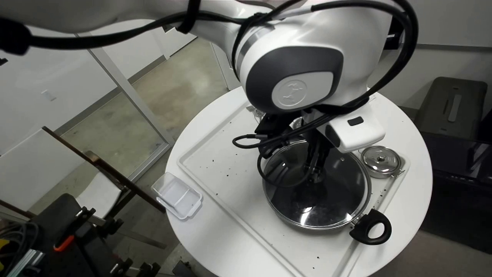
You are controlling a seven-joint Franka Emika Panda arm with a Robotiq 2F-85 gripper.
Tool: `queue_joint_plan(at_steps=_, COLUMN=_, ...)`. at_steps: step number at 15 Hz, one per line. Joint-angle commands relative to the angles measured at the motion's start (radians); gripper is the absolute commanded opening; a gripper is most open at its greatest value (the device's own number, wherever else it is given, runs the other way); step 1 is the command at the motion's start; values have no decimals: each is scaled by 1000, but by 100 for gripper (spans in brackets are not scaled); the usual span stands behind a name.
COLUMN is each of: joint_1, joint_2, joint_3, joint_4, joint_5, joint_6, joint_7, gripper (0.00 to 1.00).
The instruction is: Pick up the lid and cover the pot
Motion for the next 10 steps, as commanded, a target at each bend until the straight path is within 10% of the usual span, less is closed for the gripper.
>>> queue_joint_plan(at_steps=1, joint_1=1, joint_2=14, joint_3=-3, joint_4=50, joint_5=8, joint_6=-30, joint_7=23, gripper=25)
queue_joint_plan(at_steps=10, joint_1=13, joint_2=24, joint_3=-2, joint_4=52, joint_5=3, joint_6=-23, joint_7=29, gripper=25)
